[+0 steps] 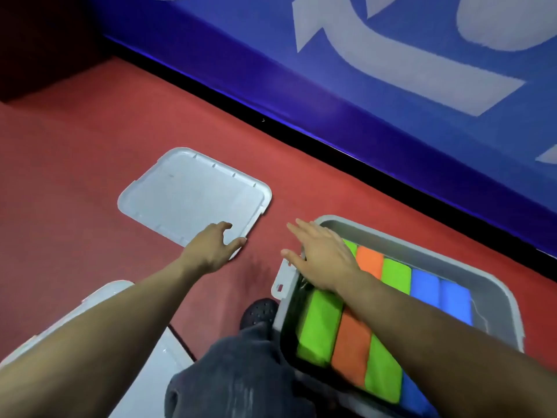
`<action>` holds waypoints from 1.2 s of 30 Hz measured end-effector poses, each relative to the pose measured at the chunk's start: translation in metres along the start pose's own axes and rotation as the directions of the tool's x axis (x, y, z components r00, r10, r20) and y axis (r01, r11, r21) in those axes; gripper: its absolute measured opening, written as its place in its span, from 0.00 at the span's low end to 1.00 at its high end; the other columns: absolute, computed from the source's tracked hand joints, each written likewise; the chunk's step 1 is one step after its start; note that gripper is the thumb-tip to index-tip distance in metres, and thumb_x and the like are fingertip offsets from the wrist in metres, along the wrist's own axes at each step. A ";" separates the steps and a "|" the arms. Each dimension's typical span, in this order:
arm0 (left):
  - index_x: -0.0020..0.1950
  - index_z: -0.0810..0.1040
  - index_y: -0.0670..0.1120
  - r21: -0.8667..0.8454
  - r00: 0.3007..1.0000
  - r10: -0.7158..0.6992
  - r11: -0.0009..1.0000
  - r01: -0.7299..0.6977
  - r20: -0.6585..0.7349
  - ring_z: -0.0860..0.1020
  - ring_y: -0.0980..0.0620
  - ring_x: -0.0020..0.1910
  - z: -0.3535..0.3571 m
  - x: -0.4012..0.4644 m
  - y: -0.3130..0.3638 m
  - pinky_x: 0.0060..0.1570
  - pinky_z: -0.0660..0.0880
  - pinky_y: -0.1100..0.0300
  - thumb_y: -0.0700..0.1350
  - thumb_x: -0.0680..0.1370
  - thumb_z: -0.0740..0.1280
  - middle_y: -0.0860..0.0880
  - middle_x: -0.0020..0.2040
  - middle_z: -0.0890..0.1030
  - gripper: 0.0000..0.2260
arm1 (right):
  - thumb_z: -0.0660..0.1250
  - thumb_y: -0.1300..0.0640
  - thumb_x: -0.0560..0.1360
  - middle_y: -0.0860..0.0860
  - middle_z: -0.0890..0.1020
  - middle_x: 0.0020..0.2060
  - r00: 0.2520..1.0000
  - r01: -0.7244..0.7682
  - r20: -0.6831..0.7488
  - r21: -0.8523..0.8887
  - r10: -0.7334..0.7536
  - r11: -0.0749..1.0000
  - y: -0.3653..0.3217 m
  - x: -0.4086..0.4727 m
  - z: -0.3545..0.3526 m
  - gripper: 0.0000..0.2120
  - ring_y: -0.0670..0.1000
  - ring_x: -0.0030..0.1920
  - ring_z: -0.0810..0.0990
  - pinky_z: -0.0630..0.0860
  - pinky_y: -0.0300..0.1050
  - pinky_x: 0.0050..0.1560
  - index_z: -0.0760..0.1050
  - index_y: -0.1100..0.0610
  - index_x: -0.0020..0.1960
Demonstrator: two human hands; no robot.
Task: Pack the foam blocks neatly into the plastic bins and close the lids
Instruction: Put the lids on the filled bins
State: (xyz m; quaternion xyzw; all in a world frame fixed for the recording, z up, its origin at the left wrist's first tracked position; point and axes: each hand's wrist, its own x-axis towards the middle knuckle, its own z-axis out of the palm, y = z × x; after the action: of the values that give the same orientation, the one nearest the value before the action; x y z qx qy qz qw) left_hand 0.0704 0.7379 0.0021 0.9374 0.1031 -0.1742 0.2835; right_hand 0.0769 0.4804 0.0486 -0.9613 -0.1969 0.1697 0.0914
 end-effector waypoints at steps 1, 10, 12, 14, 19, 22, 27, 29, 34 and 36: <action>0.77 0.67 0.47 0.006 1.000 -0.004 1.000 0.004 0.003 0.72 0.46 0.71 0.008 0.015 -0.009 0.69 0.69 0.50 0.64 0.80 0.62 0.46 0.75 0.71 0.31 | 0.51 0.33 0.81 0.46 0.55 0.82 1.000 0.018 0.017 -0.021 -0.017 1.000 0.001 0.015 0.009 0.33 0.51 0.81 0.53 0.49 0.50 0.80 0.53 0.45 0.82; 0.70 0.73 0.49 0.155 0.992 -0.093 0.985 0.079 0.085 0.76 0.48 0.63 0.097 0.130 -0.074 0.59 0.76 0.50 0.64 0.77 0.68 0.50 0.64 0.77 0.27 | 0.51 0.34 0.82 0.46 0.49 0.83 0.971 0.206 0.141 -0.105 -0.191 0.973 0.014 0.142 0.067 0.34 0.53 0.82 0.49 0.44 0.53 0.81 0.48 0.45 0.83; 0.68 0.76 0.49 0.160 0.989 -0.124 0.981 0.110 0.082 0.77 0.48 0.61 0.116 0.146 -0.087 0.57 0.76 0.52 0.63 0.77 0.69 0.50 0.62 0.78 0.26 | 0.49 0.32 0.81 0.46 0.43 0.82 0.959 0.228 0.204 -0.145 -0.197 0.963 0.021 0.153 0.078 0.35 0.54 0.82 0.45 0.43 0.57 0.81 0.42 0.43 0.83; 0.65 0.77 0.48 0.152 0.987 -0.149 0.979 0.137 0.067 0.77 0.47 0.60 0.133 0.159 -0.096 0.56 0.76 0.51 0.63 0.76 0.70 0.50 0.59 0.79 0.24 | 0.46 0.31 0.81 0.46 0.38 0.82 0.942 0.263 0.265 -0.200 -0.206 0.944 0.024 0.157 0.088 0.36 0.55 0.82 0.42 0.42 0.60 0.80 0.38 0.42 0.82; 0.57 0.78 0.49 0.107 0.970 -0.240 0.966 0.235 0.033 0.79 0.47 0.53 0.156 0.182 -0.107 0.49 0.74 0.54 0.60 0.75 0.72 0.52 0.52 0.80 0.18 | 0.47 0.31 0.80 0.46 0.45 0.83 0.971 0.184 0.170 -0.090 -0.167 0.979 0.023 0.165 0.088 0.36 0.51 0.82 0.48 0.47 0.56 0.80 0.44 0.46 0.83; 0.49 0.75 0.48 0.141 0.960 -0.274 0.954 0.264 0.059 0.78 0.47 0.48 0.165 0.188 -0.108 0.43 0.69 0.55 0.56 0.76 0.71 0.51 0.47 0.79 0.13 | 0.47 0.31 0.81 0.46 0.46 0.83 0.971 0.185 0.162 -0.055 -0.174 0.981 0.023 0.164 0.088 0.36 0.51 0.82 0.49 0.47 0.55 0.80 0.45 0.46 0.83; 0.42 0.71 0.50 0.107 0.964 -0.267 0.958 0.265 0.000 0.76 0.48 0.43 0.165 0.184 -0.108 0.40 0.68 0.55 0.53 0.77 0.69 0.52 0.41 0.78 0.11 | 0.48 0.32 0.81 0.48 0.49 0.83 0.973 0.191 0.140 -0.042 -0.184 0.981 0.025 0.165 0.089 0.35 0.52 0.82 0.52 0.49 0.55 0.80 0.47 0.48 0.82; 0.41 0.72 0.50 0.063 0.972 -0.233 0.970 0.234 -0.024 0.77 0.50 0.41 0.151 0.180 -0.105 0.39 0.69 0.55 0.56 0.77 0.70 0.54 0.39 0.79 0.13 | 0.48 0.32 0.81 0.49 0.50 0.83 0.973 0.203 0.121 -0.047 -0.196 0.978 0.024 0.164 0.089 0.35 0.52 0.81 0.53 0.50 0.55 0.80 0.48 0.47 0.82; 0.41 0.72 0.49 -0.028 0.996 -0.090 0.996 0.089 -0.025 0.77 0.53 0.36 0.082 0.161 -0.087 0.35 0.69 0.56 0.55 0.79 0.70 0.55 0.36 0.79 0.13 | 0.52 0.34 0.81 0.43 0.64 0.79 0.984 0.181 -0.040 0.209 -0.176 0.961 0.026 0.149 0.075 0.30 0.46 0.77 0.64 0.56 0.46 0.76 0.60 0.44 0.80; 0.42 0.72 0.49 -0.012 0.999 -0.027 1.000 0.027 -0.034 0.74 0.52 0.36 0.049 0.151 -0.076 0.35 0.67 0.56 0.54 0.80 0.68 0.54 0.37 0.78 0.13 | 0.56 0.35 0.81 0.41 0.66 0.77 0.990 0.123 -0.103 0.307 -0.095 0.944 0.029 0.138 0.061 0.29 0.45 0.75 0.66 0.59 0.45 0.73 0.61 0.43 0.79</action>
State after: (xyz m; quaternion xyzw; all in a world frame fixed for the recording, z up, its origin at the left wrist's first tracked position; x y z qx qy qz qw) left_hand 0.1738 0.7865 -0.1324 0.9371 0.1215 -0.1614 0.2847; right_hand 0.1839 0.5173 -0.0550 -0.9288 -0.2161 0.1513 0.2604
